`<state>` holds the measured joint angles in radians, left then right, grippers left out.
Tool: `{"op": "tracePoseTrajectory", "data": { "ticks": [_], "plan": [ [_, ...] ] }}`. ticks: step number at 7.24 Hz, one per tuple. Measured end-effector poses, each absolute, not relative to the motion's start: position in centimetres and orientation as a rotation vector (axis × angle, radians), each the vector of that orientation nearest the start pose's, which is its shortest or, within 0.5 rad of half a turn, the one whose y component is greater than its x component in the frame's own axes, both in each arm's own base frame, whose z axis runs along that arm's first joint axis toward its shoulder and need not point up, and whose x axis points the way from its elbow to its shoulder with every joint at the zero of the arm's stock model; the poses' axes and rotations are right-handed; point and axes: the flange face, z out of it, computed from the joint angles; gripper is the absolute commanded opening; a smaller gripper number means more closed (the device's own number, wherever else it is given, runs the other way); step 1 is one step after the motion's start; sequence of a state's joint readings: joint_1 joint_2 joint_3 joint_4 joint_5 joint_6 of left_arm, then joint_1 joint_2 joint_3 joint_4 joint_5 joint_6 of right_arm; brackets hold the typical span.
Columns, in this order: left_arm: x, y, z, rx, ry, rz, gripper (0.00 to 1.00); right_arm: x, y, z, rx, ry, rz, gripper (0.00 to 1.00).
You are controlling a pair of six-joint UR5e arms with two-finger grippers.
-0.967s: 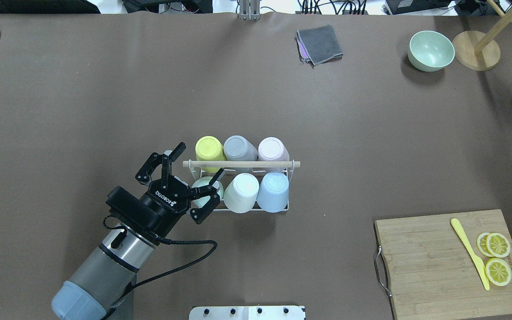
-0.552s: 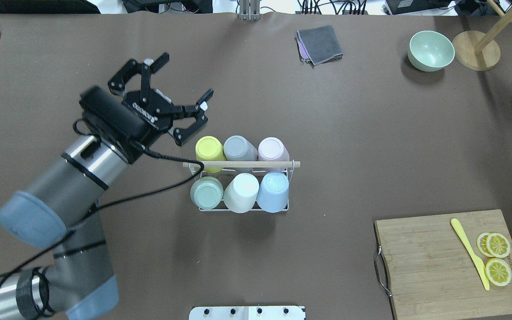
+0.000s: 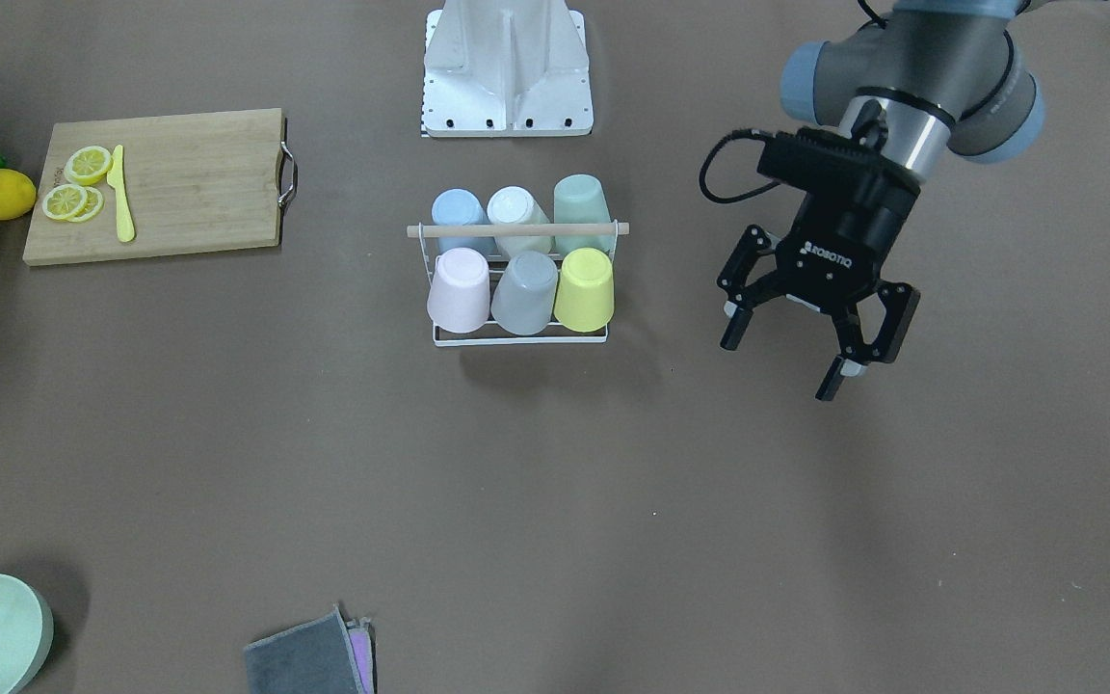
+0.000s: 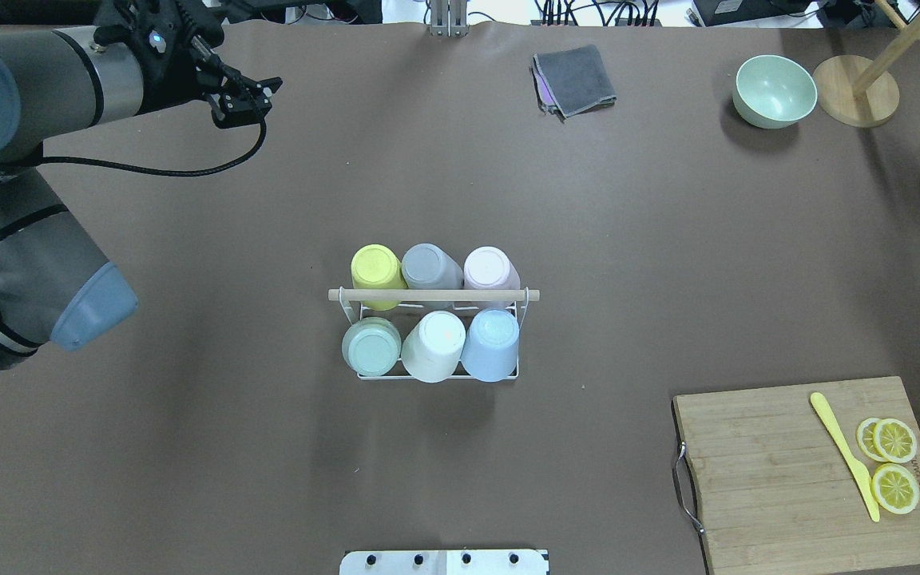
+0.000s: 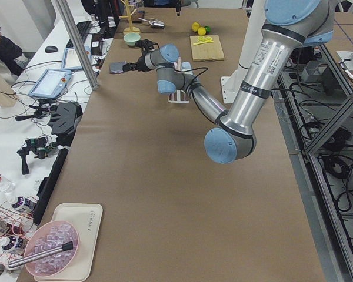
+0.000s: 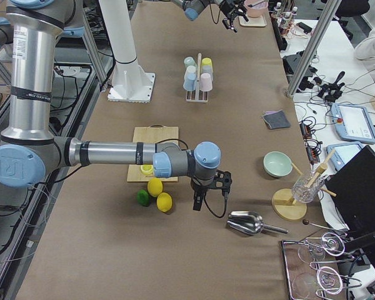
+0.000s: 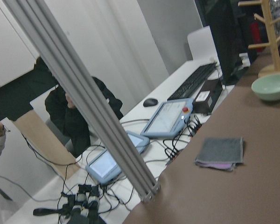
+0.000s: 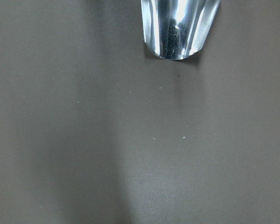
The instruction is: Place cup on cup holder
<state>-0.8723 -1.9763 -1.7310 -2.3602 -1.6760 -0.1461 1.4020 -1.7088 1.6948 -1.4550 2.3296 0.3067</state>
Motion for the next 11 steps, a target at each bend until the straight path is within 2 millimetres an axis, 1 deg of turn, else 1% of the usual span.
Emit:
{"op": "tracePoseTrajectory", "data": {
  "ticks": [1,2,3,4,5,6,7,8,9,11],
  "plan": [
    [29.5,-55.8,34.5,1.055,0.642,0.572,0.98,-1.0,-44.5,65.1,-0.087,-0.755,0.104,0.99],
    [27.5,-55.5,42.9,0.889,0.638,0.586,0.98,-0.9,-44.6,65.2,-0.087,-0.748,0.109,0.99],
    [24.8,-55.1,48.9,0.734,0.636,0.589,0.98,-0.9,-44.5,65.4,-0.09,-0.742,0.111,0.99],
    [22.8,-54.9,51.5,0.59,0.644,0.59,0.98,-0.9,-44.5,65.6,-0.092,-0.739,0.112,0.99],
    [21.2,-54.4,51.5,0.448,0.651,0.573,0.98,-0.8,-44.5,65.7,-0.093,-0.732,0.112,0.99],
    [19.4,-53.8,50.9,0.307,0.656,0.532,0.98,-0.8,-44.6,66.2,-0.098,-0.725,0.113,0.99],
    [17.2,-53.1,50.9,0.169,0.665,0.472,0.98,-0.8,-44.6,66.7,-0.106,-0.722,0.109,0.99],
    [14.4,-52.1,52.4,0.048,0.669,0.395,0.98,-0.8,-44.6,67.1,-0.106,-0.721,0.092,0.99],
    [11.3,-50.8,55.3,-0.045,0.677,0.31,0.98,-0.8,-44.6,67.2,-0.1,-0.722,0.067,0.99],
    [4.1,-47.5,62.5,-0.19,0.756,0.112,0.98,-0.8,-44.6,67.2,-0.096,-0.727,0.039,0.99]
  ]
}}
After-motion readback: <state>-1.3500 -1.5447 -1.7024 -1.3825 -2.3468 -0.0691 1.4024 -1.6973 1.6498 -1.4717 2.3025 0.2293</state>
